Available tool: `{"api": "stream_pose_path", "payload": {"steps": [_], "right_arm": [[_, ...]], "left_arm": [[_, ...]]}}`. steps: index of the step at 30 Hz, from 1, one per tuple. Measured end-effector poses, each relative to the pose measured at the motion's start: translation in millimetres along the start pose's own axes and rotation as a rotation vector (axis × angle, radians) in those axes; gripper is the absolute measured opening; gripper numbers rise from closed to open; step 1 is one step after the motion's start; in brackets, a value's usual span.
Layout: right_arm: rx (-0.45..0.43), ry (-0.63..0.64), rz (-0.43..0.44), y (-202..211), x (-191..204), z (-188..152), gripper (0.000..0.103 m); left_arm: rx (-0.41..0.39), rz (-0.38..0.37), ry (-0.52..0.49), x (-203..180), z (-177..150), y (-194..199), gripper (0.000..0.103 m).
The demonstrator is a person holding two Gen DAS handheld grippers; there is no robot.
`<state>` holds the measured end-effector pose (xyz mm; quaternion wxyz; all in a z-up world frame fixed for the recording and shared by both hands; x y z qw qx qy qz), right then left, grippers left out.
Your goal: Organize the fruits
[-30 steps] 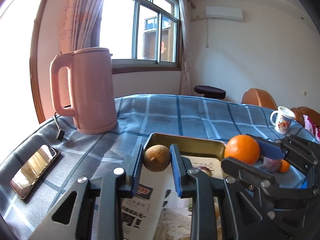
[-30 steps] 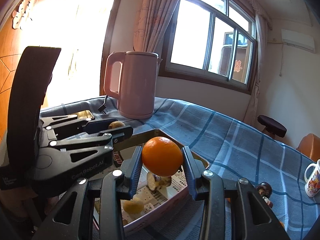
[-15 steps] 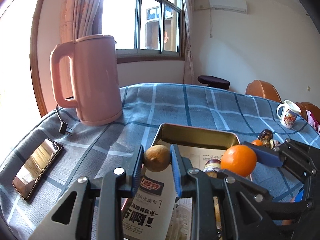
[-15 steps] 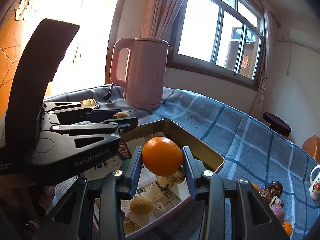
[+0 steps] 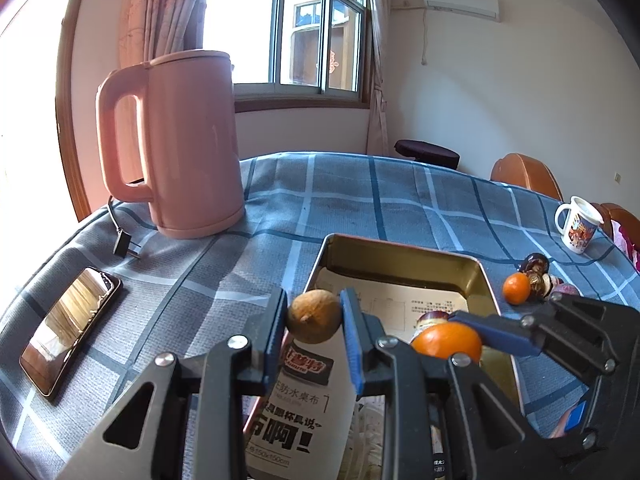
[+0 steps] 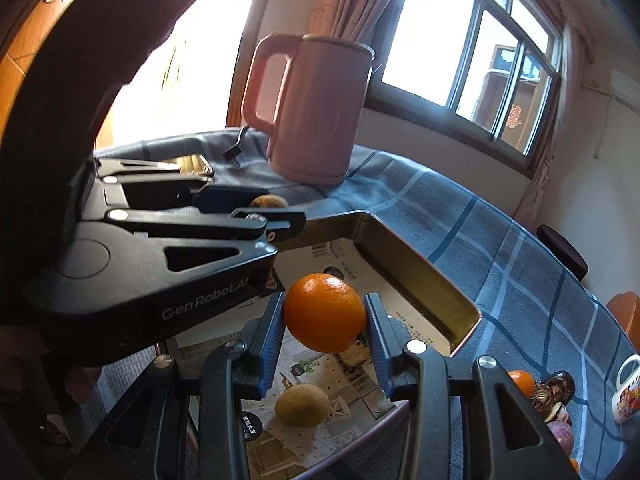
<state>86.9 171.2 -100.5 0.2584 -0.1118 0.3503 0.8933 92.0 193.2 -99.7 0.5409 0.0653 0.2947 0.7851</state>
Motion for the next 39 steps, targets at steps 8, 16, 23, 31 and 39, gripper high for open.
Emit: {"api": "stream_pose_path", "payload": {"steps": [8, 16, 23, 31, 39], "right_arm": [[0.03, -0.001, 0.014, -5.5, 0.5, -2.3, 0.044], [-0.038, 0.0, -0.086, 24.0, -12.1, -3.7, 0.075], [-0.068, -0.073, -0.229, 87.2, -63.7, -38.9, 0.075], [0.023, -0.324, -0.44, 124.4, -157.5, -116.4, 0.075], [0.049, -0.538, -0.574, 150.3, -207.9, -170.2, 0.076]], "left_arm": [[-0.014, 0.016, -0.015, -1.8, 0.3, 2.0, 0.033], [-0.1, -0.003, -0.006, -7.3, 6.0, 25.9, 0.072], [-0.138, -0.085, -0.07, -56.7, 8.5, 44.5, 0.076], [-0.026, -0.243, -0.205, -157.4, -22.1, 36.3, 0.077], [0.077, -0.289, -0.271, -230.0, -49.0, 2.1, 0.077]]}}
Point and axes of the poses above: each gripper's, at about its wrist camera, not at the fingertips, and y roughly against the way its jaws point, x to its left, z to its top, the point moved 8 cm from there along -y, roughly the way its jaws point, and after that the axes turned 11 degrees about y, right-handed, at the moved point
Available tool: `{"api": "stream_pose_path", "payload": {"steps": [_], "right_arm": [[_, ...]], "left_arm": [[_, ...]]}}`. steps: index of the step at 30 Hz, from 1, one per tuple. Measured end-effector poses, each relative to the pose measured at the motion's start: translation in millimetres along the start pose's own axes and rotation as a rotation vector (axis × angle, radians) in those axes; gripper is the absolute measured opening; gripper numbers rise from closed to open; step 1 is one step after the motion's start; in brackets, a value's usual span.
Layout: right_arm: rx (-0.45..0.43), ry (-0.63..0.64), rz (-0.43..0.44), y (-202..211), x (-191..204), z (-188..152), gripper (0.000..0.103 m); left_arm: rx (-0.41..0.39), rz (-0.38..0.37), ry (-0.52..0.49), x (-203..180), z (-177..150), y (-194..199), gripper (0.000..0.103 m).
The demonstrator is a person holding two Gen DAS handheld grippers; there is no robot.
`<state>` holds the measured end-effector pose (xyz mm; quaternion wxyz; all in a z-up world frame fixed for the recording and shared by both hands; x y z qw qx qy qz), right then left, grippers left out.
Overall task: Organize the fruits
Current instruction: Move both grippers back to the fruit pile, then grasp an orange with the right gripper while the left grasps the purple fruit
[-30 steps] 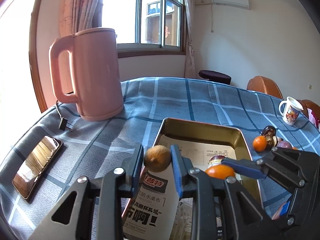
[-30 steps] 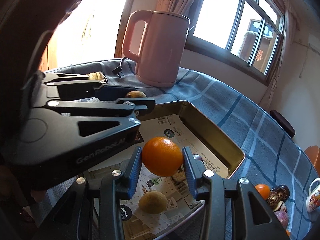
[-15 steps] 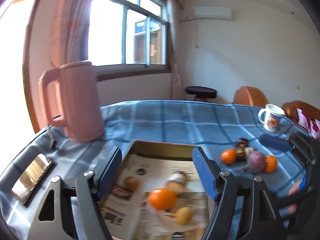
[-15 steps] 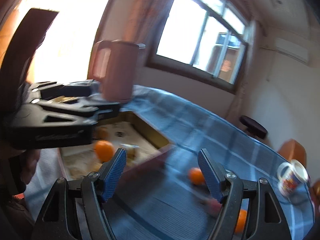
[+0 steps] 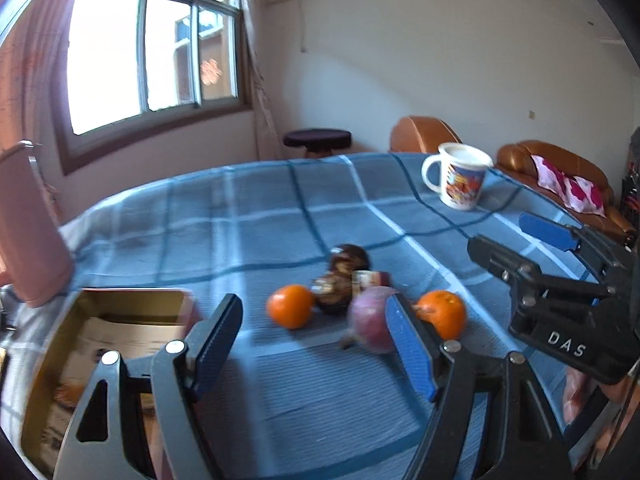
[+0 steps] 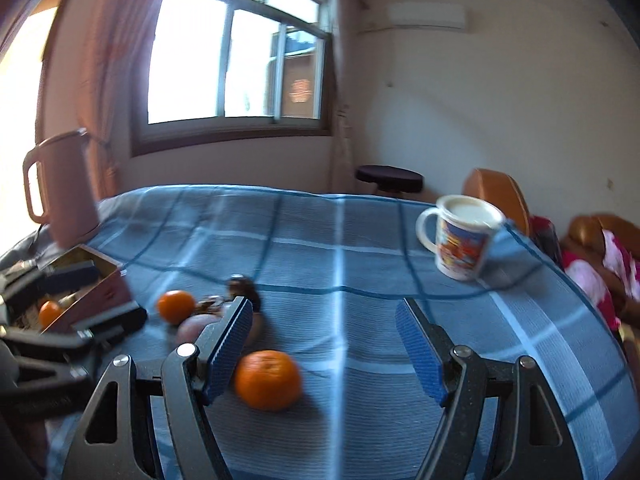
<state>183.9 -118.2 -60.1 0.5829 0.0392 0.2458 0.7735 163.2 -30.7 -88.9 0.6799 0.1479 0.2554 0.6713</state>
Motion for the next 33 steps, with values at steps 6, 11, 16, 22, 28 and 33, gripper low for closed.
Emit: {"api": "stream_pose_path", "payload": {"steps": [6, 11, 16, 22, 28, 33], "right_arm": [[-0.01, -0.089, -0.009, -2.8, -22.1, -6.3, 0.087], [-0.001, -0.074, 0.014, -6.3, -17.8, -7.8, 0.088], [0.015, -0.07, 0.022, -10.1, -16.7, -9.7, 0.089], [0.06, -0.044, 0.069, -21.2, -8.5, -12.0, 0.089], [0.083, -0.054, 0.125, -26.9, -5.0, -15.3, 0.089], [0.125, -0.005, 0.184, -35.4, 10.3, -18.1, 0.089]], "left_arm": [[0.086, -0.028, -0.029, -25.1, -10.4, -27.2, 0.077], [0.163, -0.028, -0.046, -30.6, -16.9, -46.6, 0.077], [0.228, -0.055, 0.002, -23.3, -22.4, -56.3, 0.078], [0.23, -0.107, -0.038, -33.3, -25.3, -49.7, 0.054], [0.204, -0.066, -0.038, -17.5, -22.4, -41.9, 0.053], [0.186, -0.018, 0.021, 10.1, -14.0, -44.3, 0.054]]}}
Point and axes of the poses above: each gripper's, at about its wrist camera, not at the fingertips, and y roughly against the way its jaws point, x to its left, z to its top, the point moved 8 cm from there along -y, roughly the way its jaws point, and after that the axes turned 11 degrees about y, right-handed, at the moved point
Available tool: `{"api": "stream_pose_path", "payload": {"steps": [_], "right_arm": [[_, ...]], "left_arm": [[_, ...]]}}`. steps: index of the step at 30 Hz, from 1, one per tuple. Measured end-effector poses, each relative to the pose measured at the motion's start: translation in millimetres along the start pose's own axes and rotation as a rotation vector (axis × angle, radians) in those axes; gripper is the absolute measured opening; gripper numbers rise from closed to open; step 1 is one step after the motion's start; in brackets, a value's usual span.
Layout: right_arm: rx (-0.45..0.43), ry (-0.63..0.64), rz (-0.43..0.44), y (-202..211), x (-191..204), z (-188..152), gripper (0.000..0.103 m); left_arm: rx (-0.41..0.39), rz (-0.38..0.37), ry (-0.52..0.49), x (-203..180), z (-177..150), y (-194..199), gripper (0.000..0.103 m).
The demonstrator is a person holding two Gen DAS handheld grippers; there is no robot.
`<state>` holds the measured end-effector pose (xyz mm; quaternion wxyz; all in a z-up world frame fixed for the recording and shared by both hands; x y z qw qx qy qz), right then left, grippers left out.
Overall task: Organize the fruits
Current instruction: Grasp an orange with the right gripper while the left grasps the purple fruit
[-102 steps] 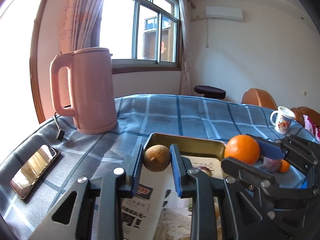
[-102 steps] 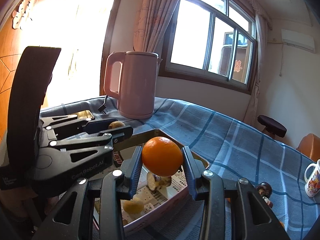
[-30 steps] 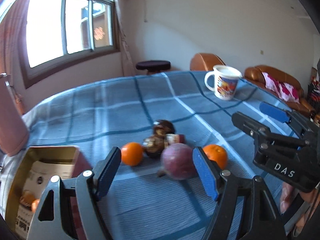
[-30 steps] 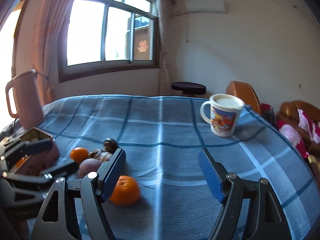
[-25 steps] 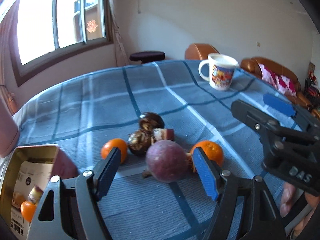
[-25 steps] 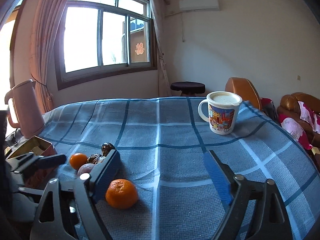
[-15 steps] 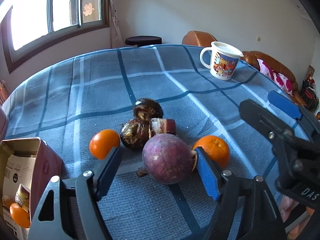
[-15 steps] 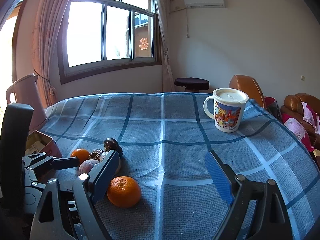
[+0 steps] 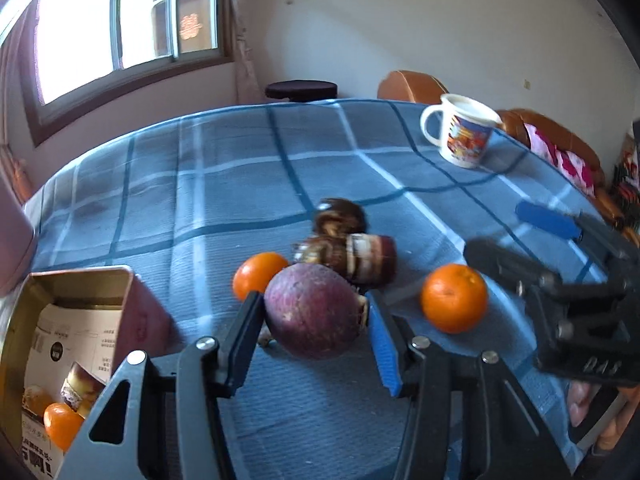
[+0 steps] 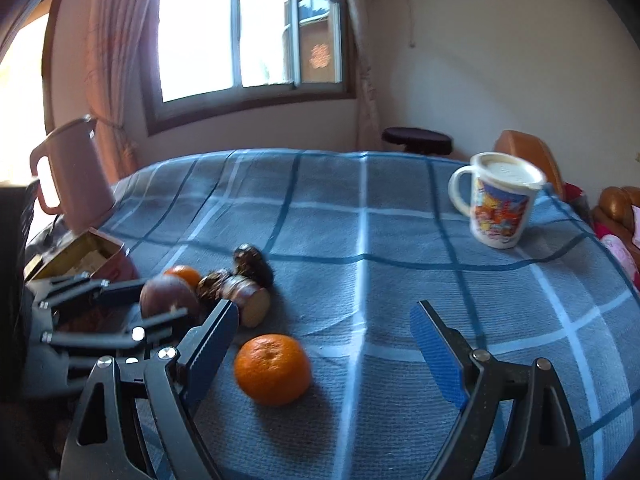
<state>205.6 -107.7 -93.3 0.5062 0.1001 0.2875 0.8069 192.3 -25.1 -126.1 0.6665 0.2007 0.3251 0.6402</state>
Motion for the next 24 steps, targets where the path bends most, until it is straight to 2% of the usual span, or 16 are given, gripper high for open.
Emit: {"api": "stream_pose_path", "payload": {"steps": [7, 8, 10, 11, 12, 16, 24], "right_arm": [[0.122, 0.065, 0.089, -23.1, 21.2, -10.4, 0.088], [0.138, 0.076, 0.103, -25.9, 24.8, -12.3, 0.085], [0.175, 0.086, 0.137, -32.4, 30.0, -17.0, 0.07], [0.191, 0.086, 0.144, -34.9, 30.9, -19.5, 0.055], [0.203, 0.086, 0.156, -36.9, 32.1, -21.0, 0.052], [0.213, 0.096, 0.159, -37.4, 33.7, -22.8, 0.05], [0.129, 0.105, 0.118, -21.7, 31.3, -12.2, 0.049]], "left_arm": [[0.006, -0.008, 0.019, 4.7, -0.1, -3.0, 0.054], [0.008, -0.009, 0.024, 5.7, 0.0, -3.4, 0.054], [0.01, -0.018, 0.031, 6.6, -0.1, -3.5, 0.054], [0.01, -0.018, 0.026, 5.8, -0.3, -3.6, 0.054], [0.012, -0.02, 0.017, 4.2, -1.2, -3.5, 0.054], [0.014, -0.046, 0.003, 0.6, -3.5, -0.8, 0.053], [-0.017, -0.084, 0.017, 1.1, -2.2, 8.5, 0.053]]}}
Point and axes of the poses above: each gripper's, at about its wrist camera, not at the fingertips, and y roughly against the way its jaws point, x to its left, z to its top, the point moved 8 cm from there along -y, roughly the way its jaws point, and after that the axes turned 11 degrees about y, right-handed, at the moved point
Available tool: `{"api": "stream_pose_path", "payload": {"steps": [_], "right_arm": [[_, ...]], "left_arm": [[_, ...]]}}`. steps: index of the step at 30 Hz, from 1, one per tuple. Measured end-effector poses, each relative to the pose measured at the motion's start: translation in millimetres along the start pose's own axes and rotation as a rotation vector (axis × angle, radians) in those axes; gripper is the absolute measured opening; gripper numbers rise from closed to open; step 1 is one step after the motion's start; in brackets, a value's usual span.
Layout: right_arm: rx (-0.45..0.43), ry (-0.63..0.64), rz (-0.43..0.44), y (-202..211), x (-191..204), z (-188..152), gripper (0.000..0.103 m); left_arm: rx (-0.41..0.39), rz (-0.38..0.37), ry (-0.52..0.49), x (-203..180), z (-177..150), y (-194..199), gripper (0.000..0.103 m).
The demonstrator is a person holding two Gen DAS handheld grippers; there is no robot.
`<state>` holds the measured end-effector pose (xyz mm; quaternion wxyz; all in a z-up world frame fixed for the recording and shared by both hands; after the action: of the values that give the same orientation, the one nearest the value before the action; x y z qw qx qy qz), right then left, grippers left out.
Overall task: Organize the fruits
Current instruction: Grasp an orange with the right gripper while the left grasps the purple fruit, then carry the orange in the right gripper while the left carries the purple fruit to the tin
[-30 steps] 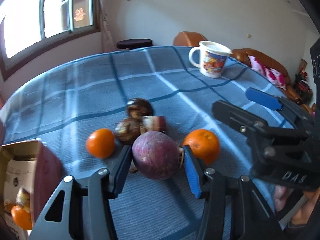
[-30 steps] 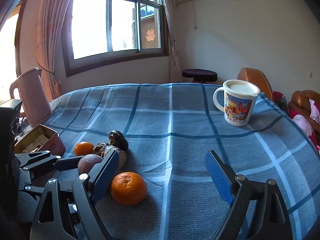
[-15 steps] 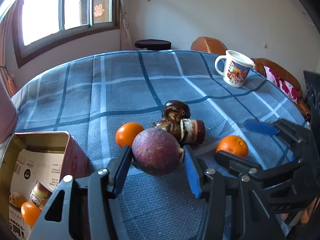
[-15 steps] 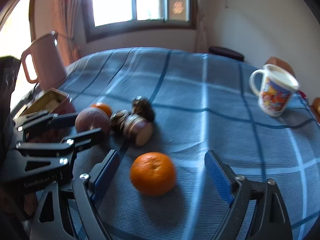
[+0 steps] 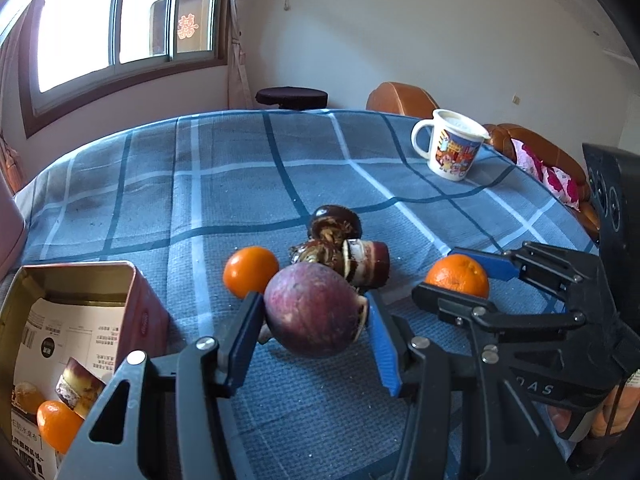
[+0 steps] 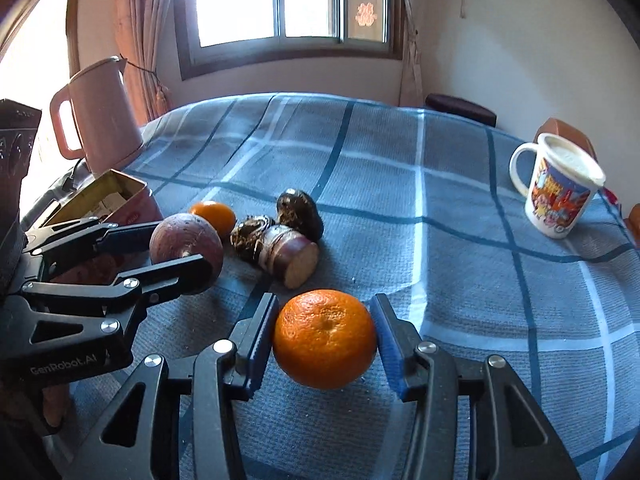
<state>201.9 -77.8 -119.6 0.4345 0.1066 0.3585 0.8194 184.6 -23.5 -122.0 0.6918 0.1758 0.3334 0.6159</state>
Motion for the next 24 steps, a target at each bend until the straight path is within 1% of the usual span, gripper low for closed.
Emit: {"api": "stream_pose_path", "payload": {"steps": [5, 12, 24], "right_arm": [[-0.052, 0.018, -0.007, 9.0, 2.3, 6.1, 0.049], [-0.129, 0.03, -0.013, 23.6, 4.2, 11.2, 0.049], [-0.197, 0.03, -0.026, 36.9, 4.0, 13.9, 0.049]], "left_arm": [[-0.023, -0.003, -0.022, -4.3, 0.0, 4.9, 0.053], [-0.083, 0.003, -0.055, -10.3, 1.7, 16.5, 0.053], [-0.154, -0.008, -0.078, -16.2, 3.6, 31.7, 0.053]]}}
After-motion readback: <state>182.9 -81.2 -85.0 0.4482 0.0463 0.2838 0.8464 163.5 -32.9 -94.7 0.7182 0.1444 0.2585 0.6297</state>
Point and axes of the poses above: each gripper's, at about its wrist camera, not at the fingertips, and y roughly against the way its jaws point, x to its left, z to its top, the point moved 8 cm from there along -y, roughly the way its jaws point, and after that the axes turned 11 degrees about y, right-handed, at the moved point
